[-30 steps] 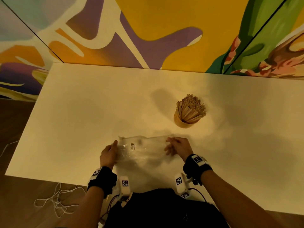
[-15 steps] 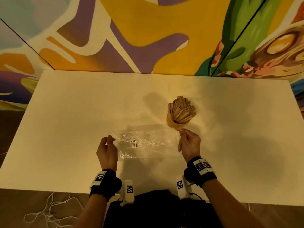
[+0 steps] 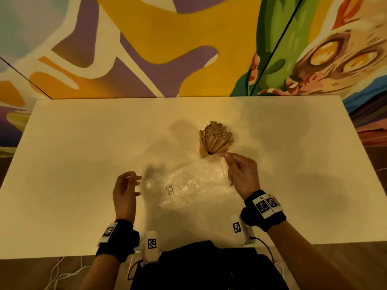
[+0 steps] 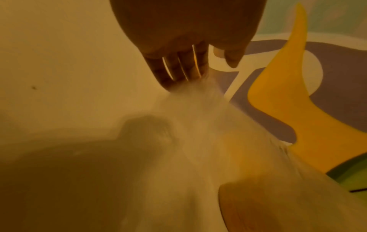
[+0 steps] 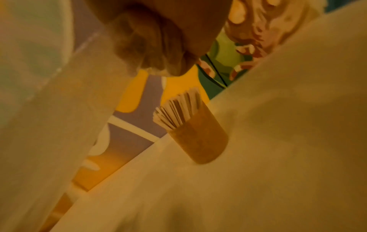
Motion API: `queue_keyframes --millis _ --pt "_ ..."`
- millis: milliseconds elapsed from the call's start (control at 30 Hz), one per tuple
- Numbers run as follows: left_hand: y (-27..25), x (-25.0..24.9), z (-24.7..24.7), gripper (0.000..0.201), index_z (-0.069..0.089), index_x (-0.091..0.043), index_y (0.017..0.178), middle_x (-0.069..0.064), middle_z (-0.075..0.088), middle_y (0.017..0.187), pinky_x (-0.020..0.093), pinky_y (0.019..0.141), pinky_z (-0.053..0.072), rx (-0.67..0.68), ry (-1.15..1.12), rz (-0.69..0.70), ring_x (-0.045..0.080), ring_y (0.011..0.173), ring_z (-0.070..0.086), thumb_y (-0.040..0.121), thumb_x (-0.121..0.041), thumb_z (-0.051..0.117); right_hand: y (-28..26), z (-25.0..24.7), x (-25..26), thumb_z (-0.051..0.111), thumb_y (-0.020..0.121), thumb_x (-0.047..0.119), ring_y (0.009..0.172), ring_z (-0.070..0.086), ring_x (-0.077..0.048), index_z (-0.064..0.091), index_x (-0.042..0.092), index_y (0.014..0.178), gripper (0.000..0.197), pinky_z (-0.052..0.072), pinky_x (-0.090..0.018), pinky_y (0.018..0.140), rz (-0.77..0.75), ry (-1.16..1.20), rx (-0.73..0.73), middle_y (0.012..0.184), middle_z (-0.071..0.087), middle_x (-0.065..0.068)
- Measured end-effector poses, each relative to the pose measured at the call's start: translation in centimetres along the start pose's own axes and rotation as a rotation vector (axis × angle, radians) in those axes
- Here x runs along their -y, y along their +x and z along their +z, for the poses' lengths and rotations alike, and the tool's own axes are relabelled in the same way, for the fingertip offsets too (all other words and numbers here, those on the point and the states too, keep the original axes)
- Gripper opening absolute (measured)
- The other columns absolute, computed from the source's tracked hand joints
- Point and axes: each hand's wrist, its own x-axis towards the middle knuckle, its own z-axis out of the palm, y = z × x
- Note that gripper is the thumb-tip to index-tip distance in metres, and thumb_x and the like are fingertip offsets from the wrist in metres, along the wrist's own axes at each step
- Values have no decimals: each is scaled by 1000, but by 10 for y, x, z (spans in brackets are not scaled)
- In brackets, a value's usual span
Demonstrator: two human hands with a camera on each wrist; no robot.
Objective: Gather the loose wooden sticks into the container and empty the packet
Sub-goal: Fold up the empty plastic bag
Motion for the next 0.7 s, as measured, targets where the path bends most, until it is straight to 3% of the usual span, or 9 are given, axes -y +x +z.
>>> queue_keyframes --millis 100,233,300,367,467,500,600,667,700 --pt "10 -17 -8 30 61 -23 115 -3 65 121 46 97 45 152 51 74 17 118 57 92 -42 57 -1 -12 26 59 96 22 35 42 -4 76 11 97 21 39 -22 44 -215 -134 197 40 46 3" --pt "2 -53 29 52 64 -30 120 -3 60 134 39 104 39 732 5 109 13 130 49 81 -63 59 -5 -24 57 61 93 14 45 49 10 75 3 104 20 36 -6 54 -514 -281 440 56 53 35" --pt "-16 -61 57 45 64 -26 122 1 62 131 33 102 43 975 24 36 17 126 54 82 -46 68 -6 -27 72 60 93 16 51 47 20 75 1 103 24 32 0 58 -643 -327 500 74 55 34" --pt "-37 -64 79 33 65 -11 119 4 70 116 28 94 49 1131 68 -36 18 111 64 86 -13 69 -1 -34 79 62 91 12 57 45 28 75 -2 101 21 33 3 62 -714 -367 501 94 58 24" --pt "-60 -61 91 13 69 6 97 12 75 89 29 80 55 1159 69 -23 22 84 71 86 7 63 15 -55 74 63 93 16 48 54 13 76 6 99 19 39 -6 59 -576 -425 432 50 58 18" --pt "-64 -60 90 11 69 6 93 14 74 83 30 75 56 1109 24 -42 24 77 72 86 8 61 20 -61 70 62 94 22 46 55 5 76 11 96 19 42 -13 59 -517 -452 376 46 56 16" --pt "-74 -60 86 11 71 1 89 17 74 80 33 66 58 957 -46 -57 26 68 71 87 5 61 32 -77 59 59 94 37 59 60 -1 73 18 101 24 48 -31 62 -418 -492 64 71 67 2" --pt "-78 -60 82 11 72 -3 91 17 75 86 31 63 56 908 -53 -34 28 69 71 86 0 63 21 -81 62 58 95 32 88 61 -3 69 11 108 27 50 -32 77 -533 -512 -52 101 66 -2" --pt "-79 -61 81 12 72 -4 94 17 75 89 30 61 53 893 -54 -28 28 70 71 85 -2 64 9 -79 66 59 94 29 102 61 -11 68 8 111 28 49 -32 86 -622 -524 -8 114 64 -5"
